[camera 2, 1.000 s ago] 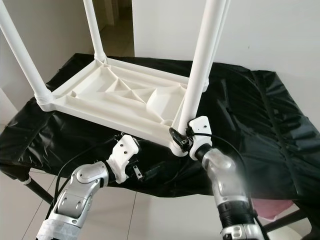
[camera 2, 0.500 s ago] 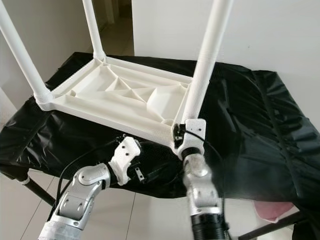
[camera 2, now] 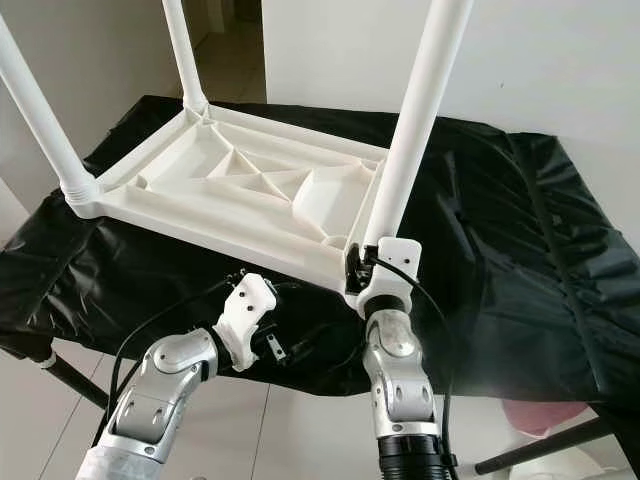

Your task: Building children table

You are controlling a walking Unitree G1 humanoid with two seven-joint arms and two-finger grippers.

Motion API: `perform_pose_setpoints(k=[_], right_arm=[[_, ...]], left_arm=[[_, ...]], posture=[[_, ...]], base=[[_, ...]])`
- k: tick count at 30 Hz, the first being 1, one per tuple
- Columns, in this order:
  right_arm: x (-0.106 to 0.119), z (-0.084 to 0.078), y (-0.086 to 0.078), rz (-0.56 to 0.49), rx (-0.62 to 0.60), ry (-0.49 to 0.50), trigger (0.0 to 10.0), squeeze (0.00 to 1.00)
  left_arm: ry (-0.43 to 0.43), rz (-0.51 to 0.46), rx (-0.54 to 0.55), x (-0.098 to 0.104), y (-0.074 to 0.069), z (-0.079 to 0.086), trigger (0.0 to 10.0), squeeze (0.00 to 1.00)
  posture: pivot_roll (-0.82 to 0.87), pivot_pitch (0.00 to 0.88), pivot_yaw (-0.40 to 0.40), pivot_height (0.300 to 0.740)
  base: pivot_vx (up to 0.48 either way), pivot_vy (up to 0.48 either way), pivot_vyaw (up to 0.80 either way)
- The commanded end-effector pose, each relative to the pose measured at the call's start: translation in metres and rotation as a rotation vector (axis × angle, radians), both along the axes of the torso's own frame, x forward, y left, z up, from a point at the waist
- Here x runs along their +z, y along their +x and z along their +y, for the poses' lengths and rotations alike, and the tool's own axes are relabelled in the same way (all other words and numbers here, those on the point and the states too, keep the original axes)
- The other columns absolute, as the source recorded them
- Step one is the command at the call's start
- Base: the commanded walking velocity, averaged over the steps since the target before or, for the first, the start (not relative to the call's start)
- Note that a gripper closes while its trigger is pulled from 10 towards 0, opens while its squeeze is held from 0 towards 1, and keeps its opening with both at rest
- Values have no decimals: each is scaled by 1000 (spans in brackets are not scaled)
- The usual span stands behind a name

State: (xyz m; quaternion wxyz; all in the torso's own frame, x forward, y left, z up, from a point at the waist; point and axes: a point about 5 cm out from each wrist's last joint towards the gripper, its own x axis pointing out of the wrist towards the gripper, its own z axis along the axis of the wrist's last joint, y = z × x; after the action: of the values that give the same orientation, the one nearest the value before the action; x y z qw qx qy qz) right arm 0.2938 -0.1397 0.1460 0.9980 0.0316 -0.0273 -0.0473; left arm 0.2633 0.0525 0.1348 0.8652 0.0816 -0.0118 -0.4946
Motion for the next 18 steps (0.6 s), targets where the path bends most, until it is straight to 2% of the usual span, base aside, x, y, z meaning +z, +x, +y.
perform_pose_setpoints(k=[1, 3, 4, 6, 8, 10, 12, 13, 14, 15, 18], right_arm=[[-4, -6, -1, 9, 1, -9, 10000, 1000], [-5, -10, 1, 13, 20, -35, 10000, 1000], [-5, -12, 1, 4, 41, -59, 10000, 0], [-4, -14, 1, -3, 57, -74, 10000, 0], [-2, -15, 2, -27, 164, -98, 10000, 0], [-2, -15, 2, -27, 164, -98, 10000, 0], [1, -16, 1, -47, 281, -122, 10000, 0], [1, -16, 1, -47, 281, -122, 10000, 0], [1, -17, 2, -44, 367, -152, 10000, 0], [1, -17, 2, -44, 367, -152, 10000, 0], [2, -18, 3, -44, 529, -198, 10000, 0]], left_arm=[[-14, -11, 141, 1, 7, 2, 10000, 0], [-12, -15, 134, 1, 8, 2, 10000, 0], [-10, -17, 133, 2, 8, 2, 10000, 0], [-8, -17, 132, 2, 8, 2, 10000, 0], [-3, -20, 127, 3, 9, 3, 10000, 0], [-3, -20, 127, 3, 9, 3, 10000, 0], [2, -23, 122, 3, 10, 4, 10000, 0], [2, -23, 122, 3, 10, 4, 10000, 0], [4, -25, 121, 4, 10, 5, 10000, 0], [4, -25, 121, 4, 10, 5, 10000, 0], [5, -28, 124, 4, 12, 6, 10000, 0]], posture=[[-77, 94, -1, 740], [-79, 91, 0, 740], [-81, 87, 5, 740], [-81, 87, 5, 740], [-85, 84, 12, 740], [-85, 84, 12, 740], [-81, 82, 16, 740], [-81, 82, 16, 740], [-80, 79, 17, 740], [-80, 79, 17, 740], [-77, 76, 19, 740]], base=[[0, 0, 0], [0, 0, 0], [0, 0, 0], [0, 0, 0], [0, 0, 0], [0, 0, 0], [0, 0, 0], [0, 0, 0], [0, 0, 0], [0, 0, 0], [0, 0, 0]])
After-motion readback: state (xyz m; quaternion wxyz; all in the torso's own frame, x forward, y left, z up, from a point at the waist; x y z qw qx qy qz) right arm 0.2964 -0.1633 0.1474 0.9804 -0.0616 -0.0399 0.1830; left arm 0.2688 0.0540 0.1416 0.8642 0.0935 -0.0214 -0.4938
